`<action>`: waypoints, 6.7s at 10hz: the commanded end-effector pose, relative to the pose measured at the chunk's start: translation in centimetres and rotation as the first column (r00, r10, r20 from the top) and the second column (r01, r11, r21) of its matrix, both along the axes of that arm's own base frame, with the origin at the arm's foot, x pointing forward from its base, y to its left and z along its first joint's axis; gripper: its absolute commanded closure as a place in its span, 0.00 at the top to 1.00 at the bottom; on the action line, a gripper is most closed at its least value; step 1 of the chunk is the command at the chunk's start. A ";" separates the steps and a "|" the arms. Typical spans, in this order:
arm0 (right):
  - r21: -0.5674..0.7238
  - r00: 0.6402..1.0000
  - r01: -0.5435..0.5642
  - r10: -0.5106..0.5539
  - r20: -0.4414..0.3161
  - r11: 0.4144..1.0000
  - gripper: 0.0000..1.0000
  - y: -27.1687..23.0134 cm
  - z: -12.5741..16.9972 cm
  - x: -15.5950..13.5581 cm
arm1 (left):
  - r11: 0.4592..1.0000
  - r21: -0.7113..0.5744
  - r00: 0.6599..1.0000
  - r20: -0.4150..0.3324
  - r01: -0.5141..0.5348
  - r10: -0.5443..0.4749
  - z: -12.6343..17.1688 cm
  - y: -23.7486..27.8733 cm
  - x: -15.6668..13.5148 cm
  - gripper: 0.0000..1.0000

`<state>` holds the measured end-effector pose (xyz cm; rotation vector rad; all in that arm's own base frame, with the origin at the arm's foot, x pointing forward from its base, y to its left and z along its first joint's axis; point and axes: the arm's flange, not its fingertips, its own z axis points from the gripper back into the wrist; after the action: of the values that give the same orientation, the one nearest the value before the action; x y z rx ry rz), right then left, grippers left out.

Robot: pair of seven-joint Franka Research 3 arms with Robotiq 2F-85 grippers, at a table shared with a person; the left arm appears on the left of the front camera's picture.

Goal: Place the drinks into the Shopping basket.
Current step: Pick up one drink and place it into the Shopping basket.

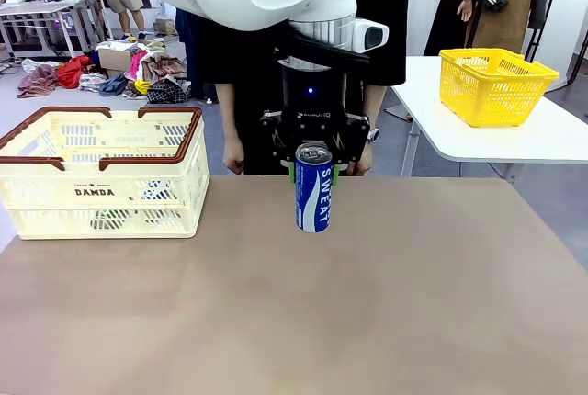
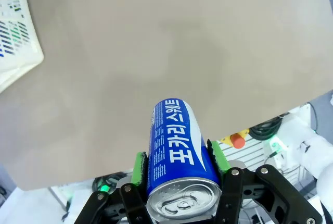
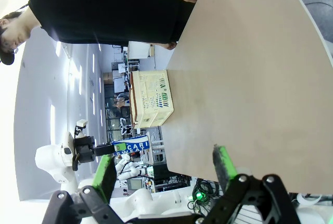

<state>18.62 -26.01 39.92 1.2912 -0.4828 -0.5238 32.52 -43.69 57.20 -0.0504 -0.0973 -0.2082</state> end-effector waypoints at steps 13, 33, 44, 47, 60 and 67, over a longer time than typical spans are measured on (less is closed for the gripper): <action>-0.002 1.000 -0.001 0.001 0.011 1.000 1.00 0.0 0.2 0.0 | 0.573 -0.348 0.566 0.130 -0.743 0.814 8.4 50.8 16.2 0.00; -0.002 1.000 -0.001 0.001 0.011 1.000 1.00 0.0 0.2 0.0 | 0.864 0.019 0.864 0.019 -0.503 0.502 -13.2 53.4 27.8 0.00; -0.002 1.000 -0.001 0.001 0.011 1.000 1.00 0.0 0.2 0.0 | 0.881 -0.016 0.881 0.011 -0.473 0.473 -12.8 52.5 27.6 1.00; -0.002 1.000 -0.001 0.001 0.011 1.000 1.00 0.0 0.2 0.0 | 0.922 -0.135 0.928 0.032 -0.363 0.370 -8.3 53.0 26.0 1.00; -0.002 1.000 -0.001 0.001 0.011 1.000 1.00 0.0 0.2 0.0 | 0.142 -0.936 0.919 -0.273 -0.322 0.283 -4.5 71.0 13.0 1.00; -0.002 1.000 -0.001 0.001 0.011 1.000 1.00 0.0 0.2 0.0 | 0.149 -0.924 0.917 -0.309 -0.352 0.252 -6.0 74.3 12.5 1.00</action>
<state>18.59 -26.03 39.92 1.2911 -0.4834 -0.5247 45.39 30.45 51.24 -1.3799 -0.1436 0.3509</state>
